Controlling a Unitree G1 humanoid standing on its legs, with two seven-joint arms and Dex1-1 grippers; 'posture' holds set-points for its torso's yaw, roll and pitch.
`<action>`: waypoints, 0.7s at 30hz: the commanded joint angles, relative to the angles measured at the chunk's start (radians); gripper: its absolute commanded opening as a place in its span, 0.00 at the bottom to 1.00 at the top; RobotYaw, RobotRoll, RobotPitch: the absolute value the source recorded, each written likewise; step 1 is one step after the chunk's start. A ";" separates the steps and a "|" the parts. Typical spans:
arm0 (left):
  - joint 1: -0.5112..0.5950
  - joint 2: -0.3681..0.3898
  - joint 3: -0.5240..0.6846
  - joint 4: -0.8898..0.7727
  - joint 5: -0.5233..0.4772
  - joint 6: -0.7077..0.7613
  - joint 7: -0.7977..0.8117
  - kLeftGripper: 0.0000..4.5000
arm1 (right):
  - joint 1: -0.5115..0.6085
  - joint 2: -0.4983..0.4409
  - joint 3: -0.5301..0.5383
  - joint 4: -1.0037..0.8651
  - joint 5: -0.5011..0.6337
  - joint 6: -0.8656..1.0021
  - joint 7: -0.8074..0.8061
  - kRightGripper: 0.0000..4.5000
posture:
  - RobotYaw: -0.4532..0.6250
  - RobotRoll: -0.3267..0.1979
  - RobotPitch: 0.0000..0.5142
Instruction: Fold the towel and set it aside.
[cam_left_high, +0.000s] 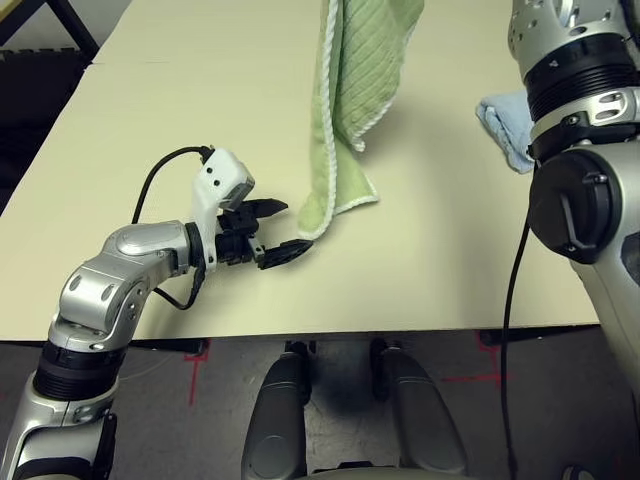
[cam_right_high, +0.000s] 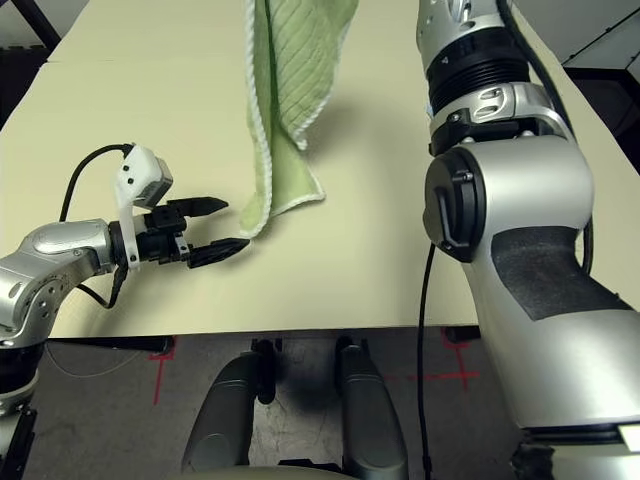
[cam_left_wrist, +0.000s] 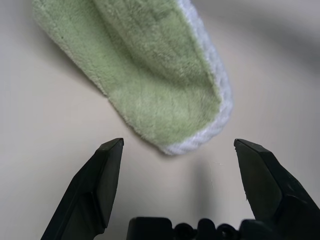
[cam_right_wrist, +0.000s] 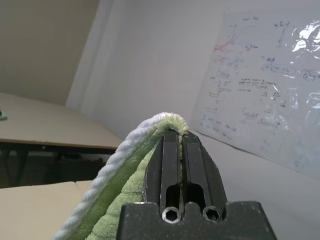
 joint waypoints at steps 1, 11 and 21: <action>0.011 -0.004 -0.012 -0.036 0.009 0.003 0.032 1.00 | -0.025 0.005 -0.009 0.005 0.000 0.005 -0.004 0.01 | 0.55 0.62 0.37; -0.018 -0.097 -0.130 -0.068 0.068 -0.017 0.129 1.00 | -0.031 0.002 -0.005 0.012 -0.007 0.001 -0.001 0.01 | 0.55 0.62 0.35; -0.074 -0.100 -0.198 -0.017 0.175 -0.050 0.161 1.00 | -0.034 -0.006 -0.006 0.029 -0.021 0.000 -0.016 0.01 | 0.54 0.62 0.42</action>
